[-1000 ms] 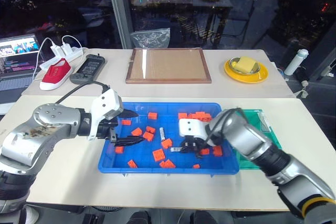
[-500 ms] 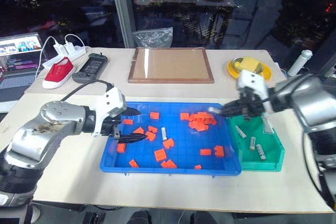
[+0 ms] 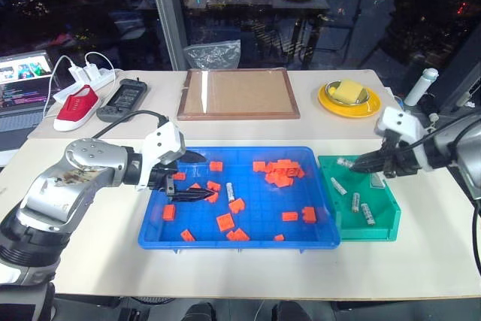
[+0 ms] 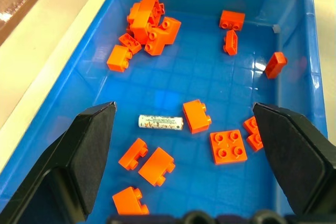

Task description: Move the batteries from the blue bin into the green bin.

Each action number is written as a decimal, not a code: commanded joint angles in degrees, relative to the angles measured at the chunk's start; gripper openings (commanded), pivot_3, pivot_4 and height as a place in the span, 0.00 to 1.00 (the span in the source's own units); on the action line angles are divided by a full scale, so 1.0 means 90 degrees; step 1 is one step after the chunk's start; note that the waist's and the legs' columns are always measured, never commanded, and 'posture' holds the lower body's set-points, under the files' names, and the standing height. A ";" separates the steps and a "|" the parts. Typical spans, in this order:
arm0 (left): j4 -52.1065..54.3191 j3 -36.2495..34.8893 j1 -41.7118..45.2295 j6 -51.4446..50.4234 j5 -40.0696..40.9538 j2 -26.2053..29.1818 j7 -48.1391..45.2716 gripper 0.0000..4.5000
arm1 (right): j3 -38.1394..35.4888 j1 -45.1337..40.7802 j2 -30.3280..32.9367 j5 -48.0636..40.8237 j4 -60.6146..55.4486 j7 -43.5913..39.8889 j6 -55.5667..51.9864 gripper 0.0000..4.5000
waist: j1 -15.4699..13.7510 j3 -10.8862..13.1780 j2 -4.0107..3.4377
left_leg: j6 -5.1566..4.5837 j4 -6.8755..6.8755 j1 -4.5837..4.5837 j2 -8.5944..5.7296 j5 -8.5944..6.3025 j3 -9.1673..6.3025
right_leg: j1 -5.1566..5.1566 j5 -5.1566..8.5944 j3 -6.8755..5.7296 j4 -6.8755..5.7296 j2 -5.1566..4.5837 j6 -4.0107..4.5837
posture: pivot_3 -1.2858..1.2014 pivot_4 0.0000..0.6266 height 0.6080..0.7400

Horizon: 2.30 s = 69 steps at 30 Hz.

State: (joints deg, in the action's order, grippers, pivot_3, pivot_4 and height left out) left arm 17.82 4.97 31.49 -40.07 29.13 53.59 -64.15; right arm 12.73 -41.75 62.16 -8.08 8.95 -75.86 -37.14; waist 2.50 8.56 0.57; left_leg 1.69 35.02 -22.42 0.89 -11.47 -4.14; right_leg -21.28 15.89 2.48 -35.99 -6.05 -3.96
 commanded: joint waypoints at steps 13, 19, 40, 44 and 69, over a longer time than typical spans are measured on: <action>-0.0313 -0.0796 0.0119 -0.0007 -0.0144 0.0172 0.0512 1.00 | -0.0233 -0.1867 -0.0878 0.0330 0.0214 0.0423 0.1069 0.86 | 0.0071 0.0008 -0.0013 | 0.0000 -0.0002 0.0004 0.0003 0.0000 0.0001 | -0.0002 0.0000 0.0000 0.0000 0.0001 0.0000 | 0.52 0.24 1.00; -0.0171 -0.1349 -0.0677 -0.0026 -0.0116 0.0756 0.0364 1.00 | 0.0558 -0.1929 -0.2491 0.0617 -0.0337 0.0774 0.1049 0.86 | 0.0176 0.0010 -0.0013 | 0.0000 -0.0013 0.0017 0.0014 0.0000 -0.0006 | -0.0002 0.0000 0.0001 -0.0028 0.0014 0.0001 | 0.52 0.24 1.00; 0.0984 -0.3015 -0.2861 -0.0509 0.0464 0.1186 0.0310 1.00 | 0.2181 -0.1699 -0.5099 0.1573 0.1422 0.1254 0.1700 0.86 | 0.0074 0.0011 -0.0011 | 0.0004 -0.0015 0.0016 0.0016 0.0001 -0.0010 | -0.0026 -0.0001 -0.0006 -0.0083 0.0018 0.0004 | 0.52 0.24 1.00; 0.0855 -0.2817 -0.2815 -0.0332 0.0278 0.1322 0.0281 1.00 | 0.2250 -0.1768 -0.5441 0.1906 0.2501 0.1761 0.1770 0.86 | 0.0123 0.0010 -0.0011 | 0.0004 -0.0018 0.0019 0.0018 0.0002 -0.0010 | -0.0026 -0.0001 -0.0006 -0.0085 0.0020 0.0004 | 0.52 0.24 1.00; 0.0530 -0.2151 -0.2354 -0.0016 0.0138 0.1230 0.0330 1.00 | 0.1964 -0.1375 -0.5136 0.1930 0.2082 0.1364 0.1518 0.01 | 0.0158 0.0010 -0.0010 | 0.0006 -0.0024 0.0041 0.0027 0.0002 -0.0010 | -0.0009 -0.0001 -0.0004 -0.0084 0.0030 0.0006 | 0.52 0.24 1.00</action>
State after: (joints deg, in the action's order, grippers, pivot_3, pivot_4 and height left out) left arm 22.67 -14.26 9.16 -41.38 30.69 64.64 -61.29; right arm 30.75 -54.89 15.21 8.32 28.78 -63.54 -21.99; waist 3.92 8.65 0.48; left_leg 1.74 34.81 -22.06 1.13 -11.45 -4.22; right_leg -21.36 15.89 2.44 -36.75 -5.78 -3.90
